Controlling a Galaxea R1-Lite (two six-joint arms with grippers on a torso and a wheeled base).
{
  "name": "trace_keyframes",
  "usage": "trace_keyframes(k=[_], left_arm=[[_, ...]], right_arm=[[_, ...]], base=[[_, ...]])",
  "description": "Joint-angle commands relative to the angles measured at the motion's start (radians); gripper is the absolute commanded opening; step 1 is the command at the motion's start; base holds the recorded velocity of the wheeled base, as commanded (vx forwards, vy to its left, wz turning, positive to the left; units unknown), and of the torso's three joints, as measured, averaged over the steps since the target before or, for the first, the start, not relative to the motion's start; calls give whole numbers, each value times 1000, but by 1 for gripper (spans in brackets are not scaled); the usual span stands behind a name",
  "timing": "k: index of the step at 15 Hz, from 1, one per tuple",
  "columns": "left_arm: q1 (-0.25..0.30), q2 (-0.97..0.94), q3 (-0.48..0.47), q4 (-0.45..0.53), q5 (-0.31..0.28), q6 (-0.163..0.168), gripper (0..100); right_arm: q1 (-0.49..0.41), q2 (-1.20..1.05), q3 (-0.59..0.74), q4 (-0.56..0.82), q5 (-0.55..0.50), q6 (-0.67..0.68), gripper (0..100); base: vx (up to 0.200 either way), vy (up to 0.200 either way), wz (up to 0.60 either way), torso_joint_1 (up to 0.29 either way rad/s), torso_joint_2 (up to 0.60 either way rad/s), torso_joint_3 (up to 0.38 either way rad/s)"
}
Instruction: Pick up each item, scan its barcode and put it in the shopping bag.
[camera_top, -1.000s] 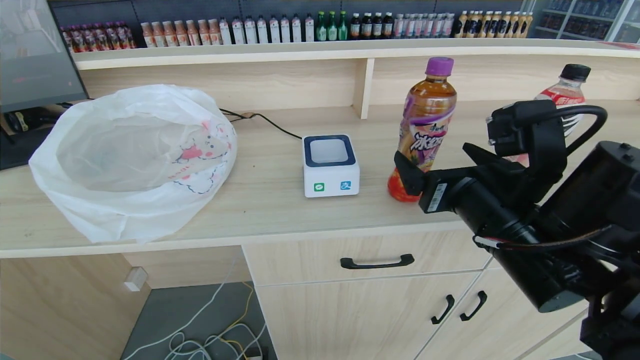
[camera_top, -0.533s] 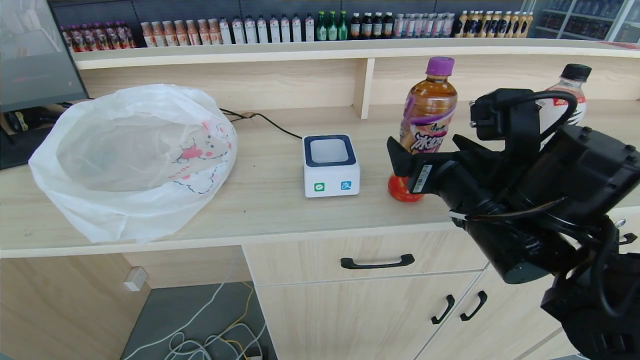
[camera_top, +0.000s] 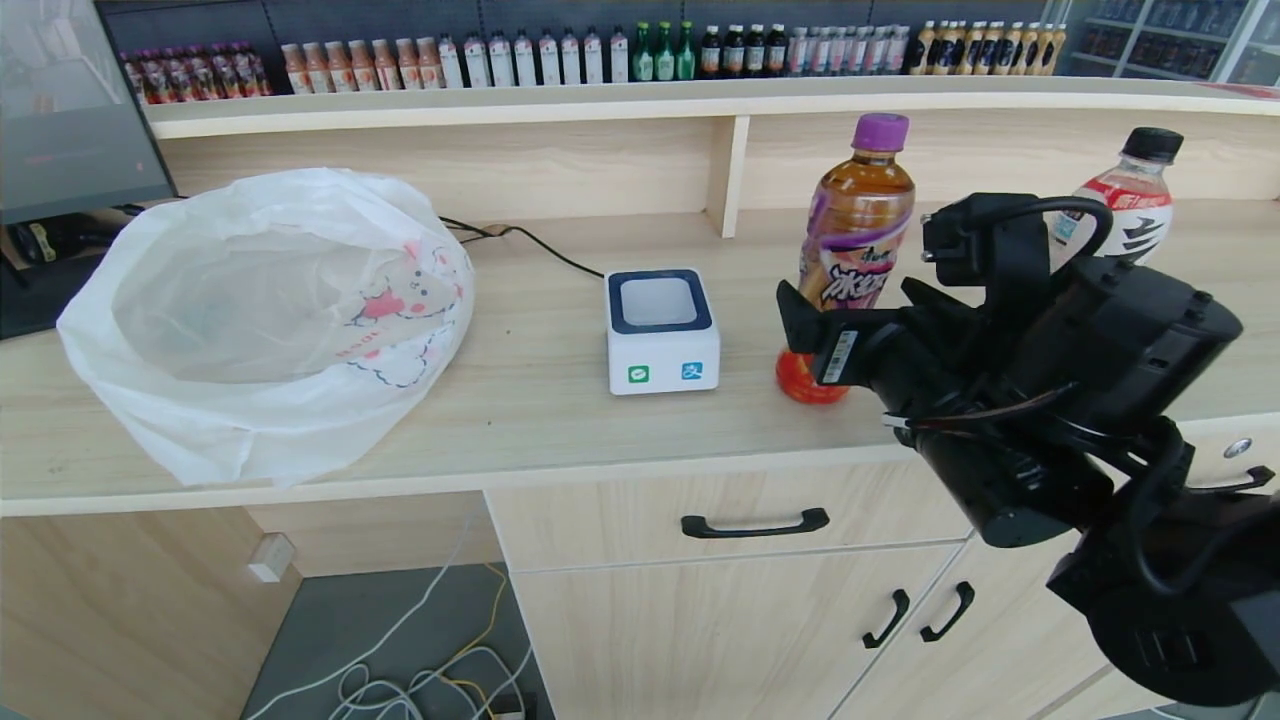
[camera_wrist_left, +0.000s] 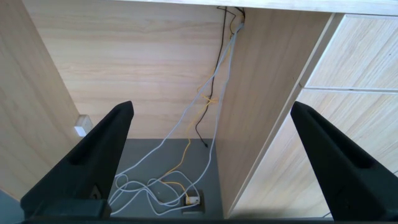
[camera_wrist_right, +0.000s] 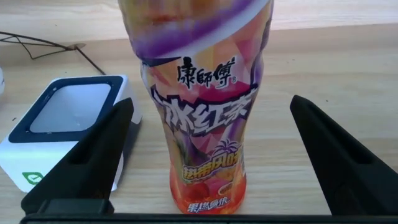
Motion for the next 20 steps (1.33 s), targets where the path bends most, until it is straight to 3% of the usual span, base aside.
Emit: trace_keyframes(k=[1, 6, 20], left_arm=[[0, 0, 0, 0, 0, 0, 100], [0, 0, 0, 0, 0, 0, 100], [0, 0, 0, 0, 0, 0, 100]], right_arm=[[-4, 23, -13, -2, 12, 1, 100], [-27, 66, -69, -2, 44, 1, 100], [-117, 83, -68, -2, 159, 0, 100]], base=[[0, 0, 0, 0, 0, 0], [0, 0, 0, 0, 0, 0], [0, 0, 0, 0, 0, 0]])
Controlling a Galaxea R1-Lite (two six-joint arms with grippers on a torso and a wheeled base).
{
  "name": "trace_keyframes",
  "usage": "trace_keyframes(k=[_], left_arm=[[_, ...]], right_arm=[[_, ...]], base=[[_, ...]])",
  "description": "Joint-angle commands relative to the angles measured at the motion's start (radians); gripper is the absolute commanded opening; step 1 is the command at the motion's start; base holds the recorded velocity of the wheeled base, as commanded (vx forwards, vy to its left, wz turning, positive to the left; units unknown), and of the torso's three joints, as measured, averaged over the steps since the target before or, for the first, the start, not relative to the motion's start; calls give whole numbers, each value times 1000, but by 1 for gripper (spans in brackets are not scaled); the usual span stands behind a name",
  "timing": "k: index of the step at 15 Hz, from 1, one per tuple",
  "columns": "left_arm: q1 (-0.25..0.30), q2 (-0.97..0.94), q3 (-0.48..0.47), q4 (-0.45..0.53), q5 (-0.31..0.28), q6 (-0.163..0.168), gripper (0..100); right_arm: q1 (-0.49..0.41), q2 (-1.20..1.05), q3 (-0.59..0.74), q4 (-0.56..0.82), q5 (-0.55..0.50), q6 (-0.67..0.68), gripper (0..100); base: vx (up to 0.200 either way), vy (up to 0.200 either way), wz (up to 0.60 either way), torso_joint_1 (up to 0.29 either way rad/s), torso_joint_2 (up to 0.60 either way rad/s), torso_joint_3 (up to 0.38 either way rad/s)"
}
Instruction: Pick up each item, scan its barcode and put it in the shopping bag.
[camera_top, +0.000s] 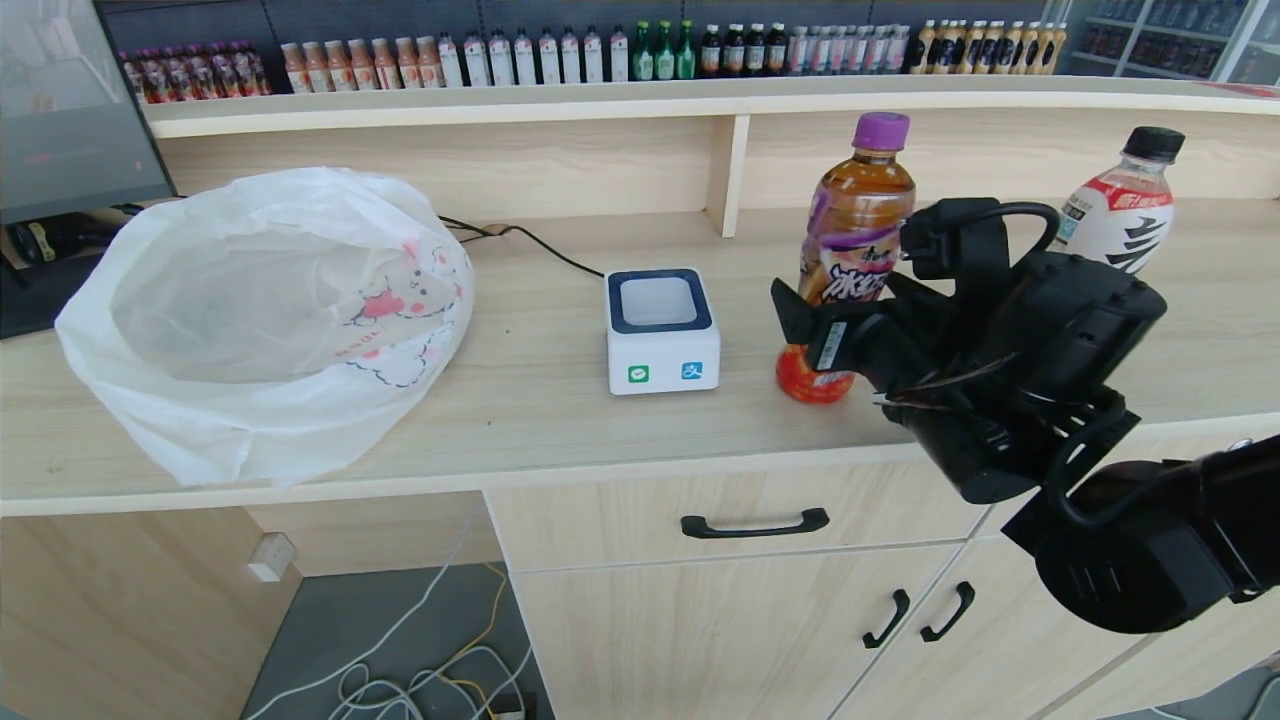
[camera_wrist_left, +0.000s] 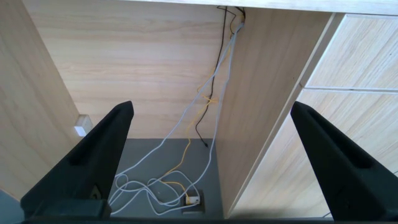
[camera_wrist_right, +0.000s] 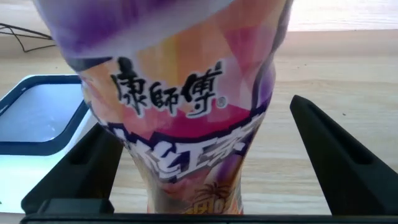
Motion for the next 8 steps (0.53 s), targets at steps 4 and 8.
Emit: trace_keyframes(k=[4, 8], left_arm=[[0, 0, 0, 0, 0, -2, 100], [0, 0, 0, 0, 0, 0, 100]], right_arm=[[-30, -2, -3, -2, 38, -4, 100], [-32, 0, -10, -4, 38, -4, 100]], base=[[0, 0, 0, 0, 0, 0], [0, 0, 0, 0, 0, 0]])
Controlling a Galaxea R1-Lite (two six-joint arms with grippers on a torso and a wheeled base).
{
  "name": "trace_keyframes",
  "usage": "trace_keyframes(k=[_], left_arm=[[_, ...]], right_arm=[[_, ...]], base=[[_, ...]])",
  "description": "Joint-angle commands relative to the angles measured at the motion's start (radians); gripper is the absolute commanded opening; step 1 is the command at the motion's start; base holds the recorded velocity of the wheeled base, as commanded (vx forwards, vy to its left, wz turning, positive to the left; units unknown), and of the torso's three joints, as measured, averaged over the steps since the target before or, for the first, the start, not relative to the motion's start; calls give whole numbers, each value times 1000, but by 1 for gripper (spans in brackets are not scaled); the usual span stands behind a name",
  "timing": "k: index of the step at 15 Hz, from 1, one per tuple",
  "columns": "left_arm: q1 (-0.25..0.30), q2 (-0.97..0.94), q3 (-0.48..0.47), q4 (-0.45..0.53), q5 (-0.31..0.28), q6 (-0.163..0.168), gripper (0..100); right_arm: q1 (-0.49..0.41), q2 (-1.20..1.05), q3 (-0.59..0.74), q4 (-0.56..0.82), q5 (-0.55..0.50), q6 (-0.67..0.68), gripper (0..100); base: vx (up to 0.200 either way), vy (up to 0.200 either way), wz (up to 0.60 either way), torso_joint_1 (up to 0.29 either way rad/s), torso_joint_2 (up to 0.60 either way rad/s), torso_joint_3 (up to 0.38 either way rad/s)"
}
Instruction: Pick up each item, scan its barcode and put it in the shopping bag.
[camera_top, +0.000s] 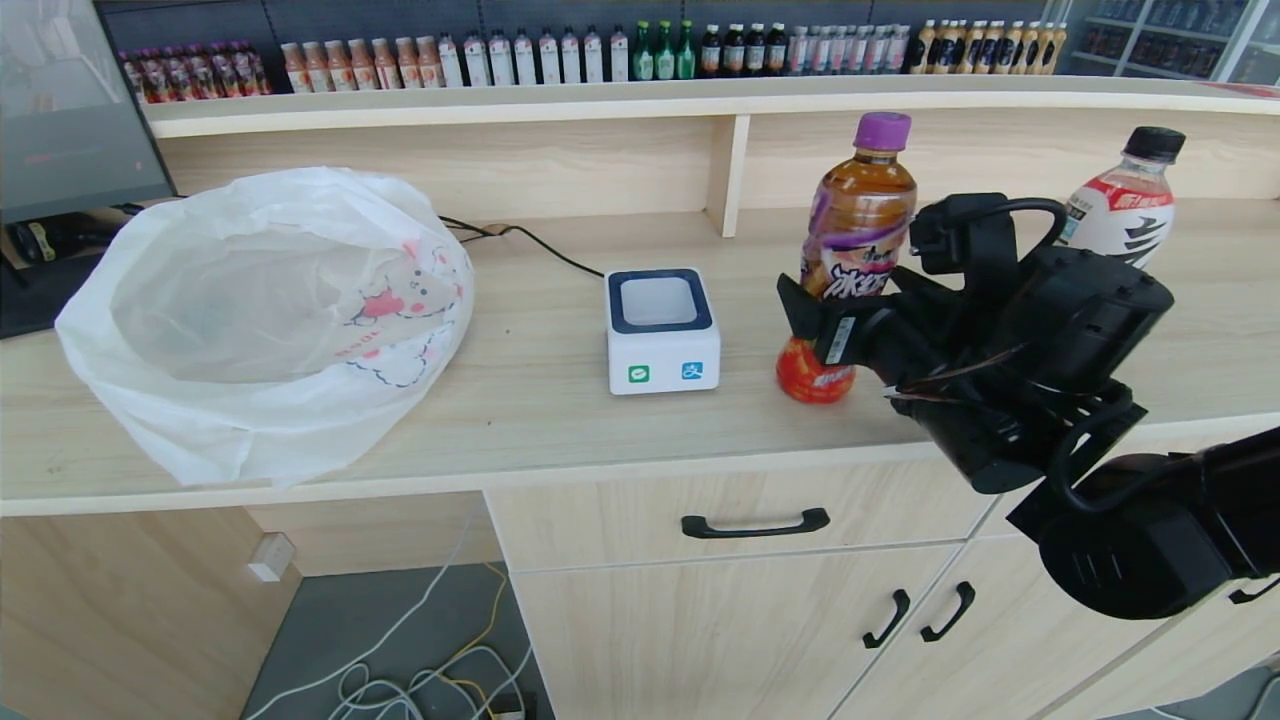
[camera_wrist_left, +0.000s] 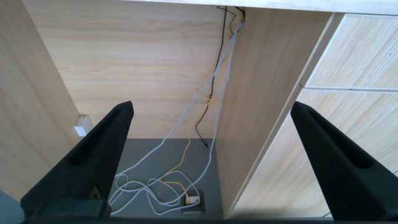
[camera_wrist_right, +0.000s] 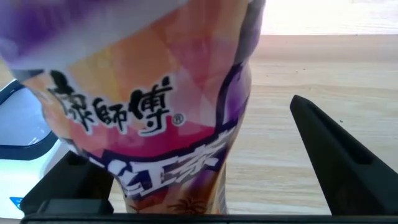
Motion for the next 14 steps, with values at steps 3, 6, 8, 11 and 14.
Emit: trace_keyframes(k=[3, 6, 8, 11, 14], left_arm=[[0, 0, 0, 0, 0, 0, 100], [0, 0, 0, 0, 0, 0, 100], [0, 0, 0, 0, 0, 0, 100], [0, 0, 0, 0, 0, 0, 100], [0, 0, 0, 0, 0, 0, 100]], right_arm=[[3, 1, 0, 0, 1, 2, 100], [4, 4, -3, 0, 1, 4, 100], [13, 3, -3, -2, -1, 4, 0], [12, 4, -13, -46, -1, 4, 0], [12, 4, -14, -51, -2, 4, 0]], base=[[0, 0, 0, 0, 0, 0], [0, 0, 0, 0, 0, 0], [0, 0, 0, 0, 0, 0], [0, 0, 0, 0, 0, 0], [0, 0, 0, 0, 0, 0]])
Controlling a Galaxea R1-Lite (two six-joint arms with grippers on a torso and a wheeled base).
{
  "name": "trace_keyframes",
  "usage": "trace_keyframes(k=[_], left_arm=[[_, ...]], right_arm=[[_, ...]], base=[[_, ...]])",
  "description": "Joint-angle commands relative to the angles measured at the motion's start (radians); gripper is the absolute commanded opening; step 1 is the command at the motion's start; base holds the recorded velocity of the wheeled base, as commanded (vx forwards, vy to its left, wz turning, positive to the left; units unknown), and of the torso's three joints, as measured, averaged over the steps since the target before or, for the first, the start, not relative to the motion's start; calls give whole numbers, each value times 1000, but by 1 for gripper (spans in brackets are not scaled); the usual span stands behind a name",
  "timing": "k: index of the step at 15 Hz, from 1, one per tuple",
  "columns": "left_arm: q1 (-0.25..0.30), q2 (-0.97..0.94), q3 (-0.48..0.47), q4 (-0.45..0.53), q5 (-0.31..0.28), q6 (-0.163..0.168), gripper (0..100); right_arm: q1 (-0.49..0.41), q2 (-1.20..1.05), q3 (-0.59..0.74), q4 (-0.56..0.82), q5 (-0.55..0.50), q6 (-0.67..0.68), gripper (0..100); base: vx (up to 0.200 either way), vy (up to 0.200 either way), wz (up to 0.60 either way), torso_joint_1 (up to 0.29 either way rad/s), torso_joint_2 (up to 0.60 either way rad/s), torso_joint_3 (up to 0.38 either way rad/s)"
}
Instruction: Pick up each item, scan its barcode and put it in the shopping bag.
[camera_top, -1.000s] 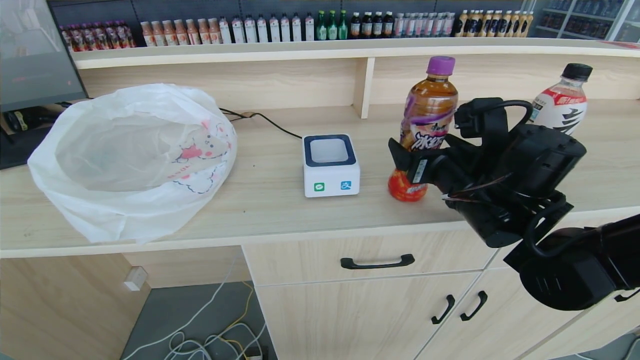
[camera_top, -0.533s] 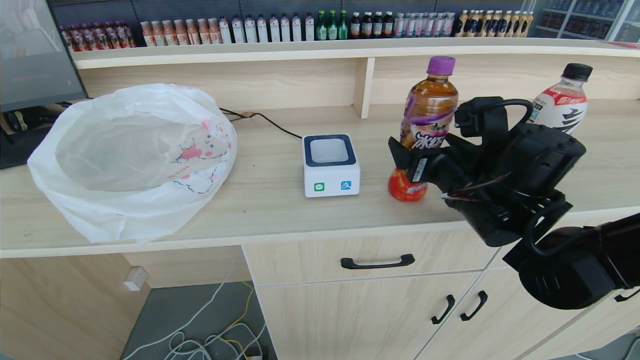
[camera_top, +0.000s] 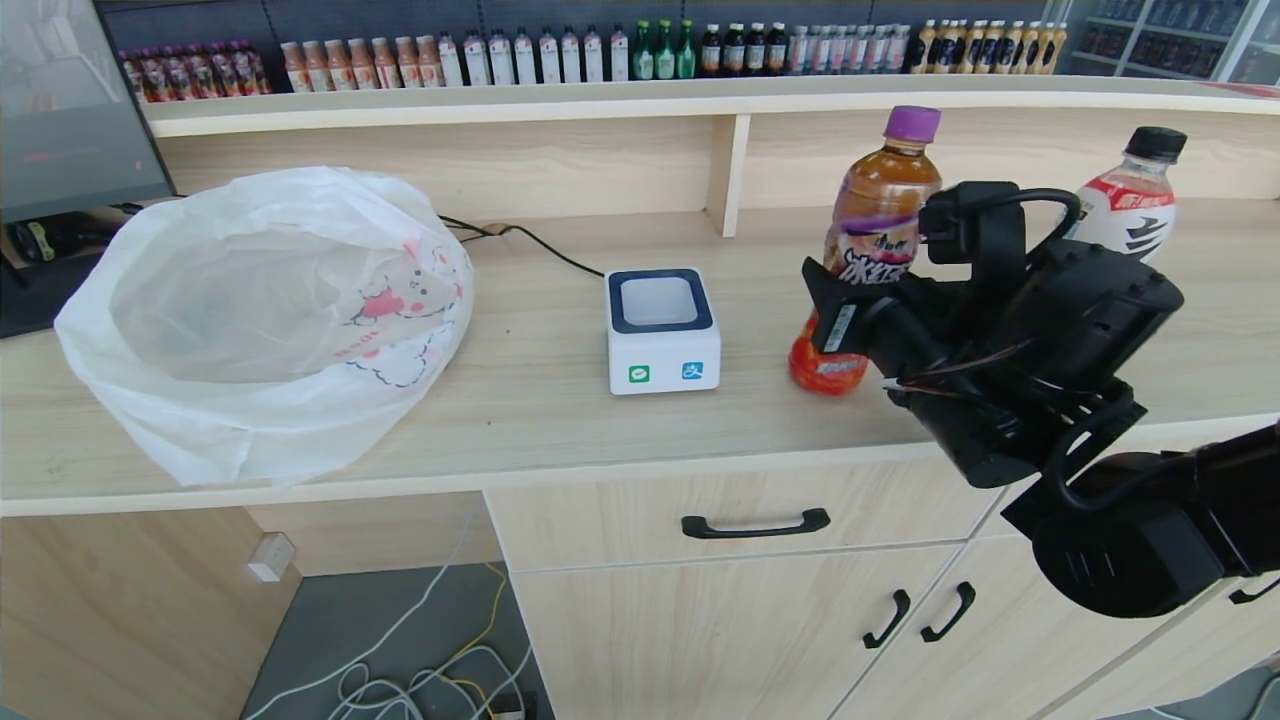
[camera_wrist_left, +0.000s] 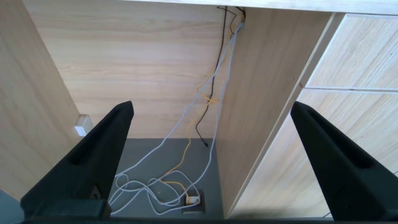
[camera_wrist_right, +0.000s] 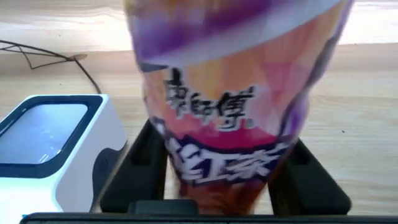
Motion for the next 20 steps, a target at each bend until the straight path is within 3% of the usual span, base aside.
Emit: trace_keyframes(k=[1, 17, 20], left_arm=[[0, 0, 0, 0, 0, 0, 100], [0, 0, 0, 0, 0, 0, 100], [0, 0, 0, 0, 0, 0, 100]], right_arm=[[1, -2, -3, 0, -2, -1, 0], [10, -129, 3, -68, 1, -53, 0], [53, -203, 100, -69, -2, -87, 0]], base=[[0, 0, 0, 0, 0, 0], [0, 0, 0, 0, 0, 0], [0, 0, 0, 0, 0, 0]])
